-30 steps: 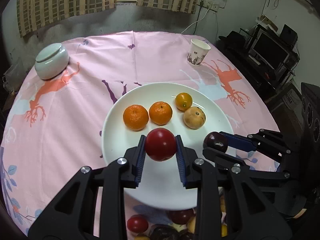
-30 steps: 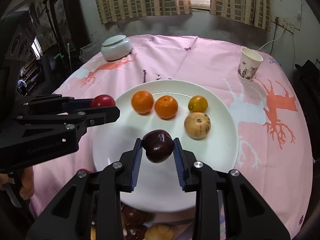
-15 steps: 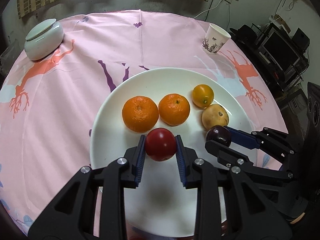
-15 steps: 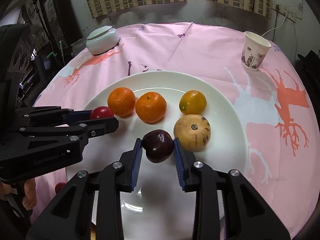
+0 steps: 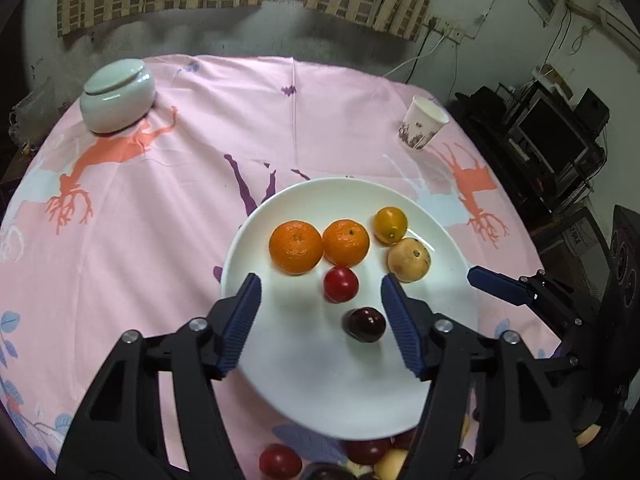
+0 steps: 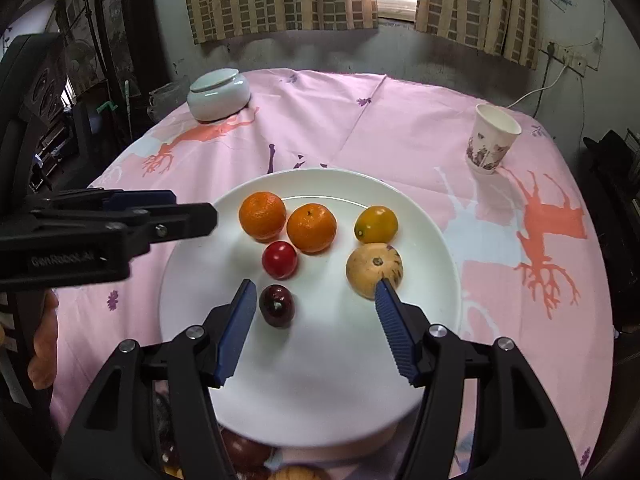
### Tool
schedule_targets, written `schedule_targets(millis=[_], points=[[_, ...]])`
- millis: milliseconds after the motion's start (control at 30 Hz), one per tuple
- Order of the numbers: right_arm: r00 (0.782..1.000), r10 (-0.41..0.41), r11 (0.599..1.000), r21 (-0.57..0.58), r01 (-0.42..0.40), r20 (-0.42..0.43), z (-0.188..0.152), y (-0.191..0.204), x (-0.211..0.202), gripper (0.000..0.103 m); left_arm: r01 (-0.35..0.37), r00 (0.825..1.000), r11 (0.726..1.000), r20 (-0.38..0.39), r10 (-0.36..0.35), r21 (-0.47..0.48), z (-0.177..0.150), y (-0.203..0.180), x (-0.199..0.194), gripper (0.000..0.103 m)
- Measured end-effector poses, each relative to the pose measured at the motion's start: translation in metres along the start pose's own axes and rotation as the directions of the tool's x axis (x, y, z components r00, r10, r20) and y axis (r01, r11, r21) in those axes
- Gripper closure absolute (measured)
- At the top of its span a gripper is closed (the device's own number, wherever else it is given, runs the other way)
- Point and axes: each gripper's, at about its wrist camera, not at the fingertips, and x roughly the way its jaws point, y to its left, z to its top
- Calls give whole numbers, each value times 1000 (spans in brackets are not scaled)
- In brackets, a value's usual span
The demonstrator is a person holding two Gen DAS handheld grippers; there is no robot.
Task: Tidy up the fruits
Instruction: 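Place the red plum and dark plum on the white plate, opening both grippers, then grasp a dark plum with the right gripper while the left grasps a large tan pear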
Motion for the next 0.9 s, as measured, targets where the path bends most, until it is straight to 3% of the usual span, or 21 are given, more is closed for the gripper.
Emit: schedule_targets(millis=[167,267,300,367,500,633,667,767,900], points=[[999,7,1000,11,-7,35,-39,7,-69,40,-26,991,1000,130,24,12,-48,-2,-78,9],[998,27,999,34,-28,49,-81,14,-95,31,-74,982,997,173,71,11,-94,-3,-101,2],[998,22,998,51,-25,52,-98,17,-100,16,-79,985,997,155,75,18,-111,-4,-101,2],[998,3,995,99,-10,68,-130,22,-106,3,-85,990,996,114,82,20,-141,-5,-96,2],[999,-19,983,183,12,37,-178,26,-99,3,-84,994,996,68,81,35,-192,-10,-89,2],[999,-42,980,194,40,4,-196,21,-88,3,-109,994,991,29,108,74,-219,-16,-83,2],[998,-60,981,184,56,16,-197,21,-87,6,-111,994,991,19,110,80,-221,-16,-80,2],[998,-44,984,177,38,33,-196,20,-81,41,-121,992,989,-8,122,90,-228,-18,-71,2],[1000,-6,985,171,8,-10,-195,22,-62,49,-113,993,988,-28,116,102,-234,-22,-67,2]])
